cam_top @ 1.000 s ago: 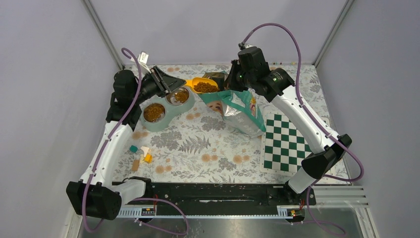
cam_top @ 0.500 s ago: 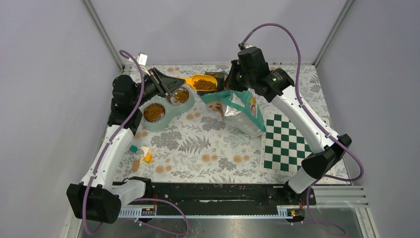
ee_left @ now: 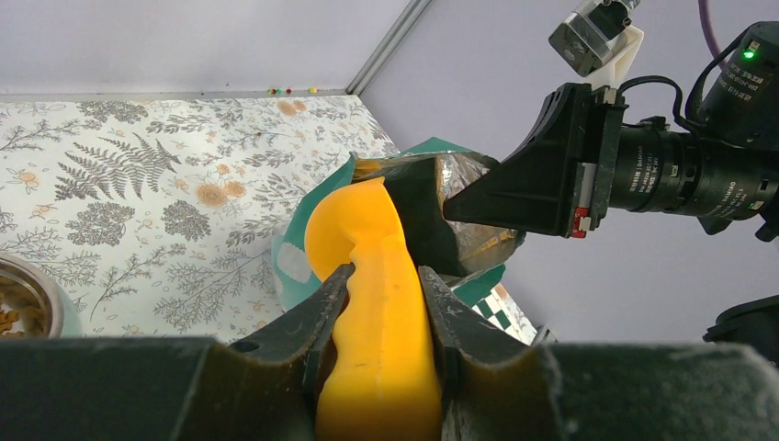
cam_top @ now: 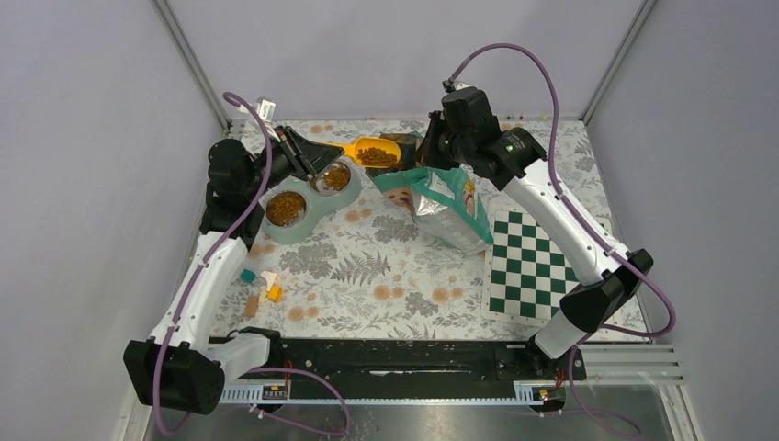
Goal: Serve the pet food
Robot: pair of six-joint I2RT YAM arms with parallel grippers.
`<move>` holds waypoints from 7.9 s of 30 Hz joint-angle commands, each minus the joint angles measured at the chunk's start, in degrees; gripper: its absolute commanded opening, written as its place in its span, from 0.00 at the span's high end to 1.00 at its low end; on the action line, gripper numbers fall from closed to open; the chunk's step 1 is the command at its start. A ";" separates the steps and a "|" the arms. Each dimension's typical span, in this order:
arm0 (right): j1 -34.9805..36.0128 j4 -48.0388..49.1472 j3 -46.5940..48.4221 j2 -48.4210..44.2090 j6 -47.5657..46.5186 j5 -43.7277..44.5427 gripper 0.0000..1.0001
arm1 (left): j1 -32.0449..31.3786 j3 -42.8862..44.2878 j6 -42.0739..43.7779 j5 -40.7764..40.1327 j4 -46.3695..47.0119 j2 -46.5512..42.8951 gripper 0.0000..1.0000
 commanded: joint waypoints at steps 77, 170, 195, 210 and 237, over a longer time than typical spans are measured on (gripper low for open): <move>-9.43 7.54 -1.50 -10.24 0.98 -4.17 1.00 | 18.95 -20.48 -21.57 -25.69 15.18 9.86 1.00; 8.18 0.24 9.70 5.50 -3.53 0.96 1.00 | -18.65 4.38 -24.84 -2.61 2.29 23.54 1.00; -0.02 0.13 7.46 -3.44 -1.23 1.64 1.00 | -1.08 -7.33 -38.04 -5.83 5.71 -2.31 1.00; -1.40 0.24 5.70 -5.23 -1.39 0.92 1.00 | 1.64 -3.64 -27.76 -4.67 5.20 -4.12 1.00; -1.44 0.25 5.86 -3.81 -0.54 -0.17 1.00 | -3.46 6.50 0.09 0.90 -3.11 -1.54 1.00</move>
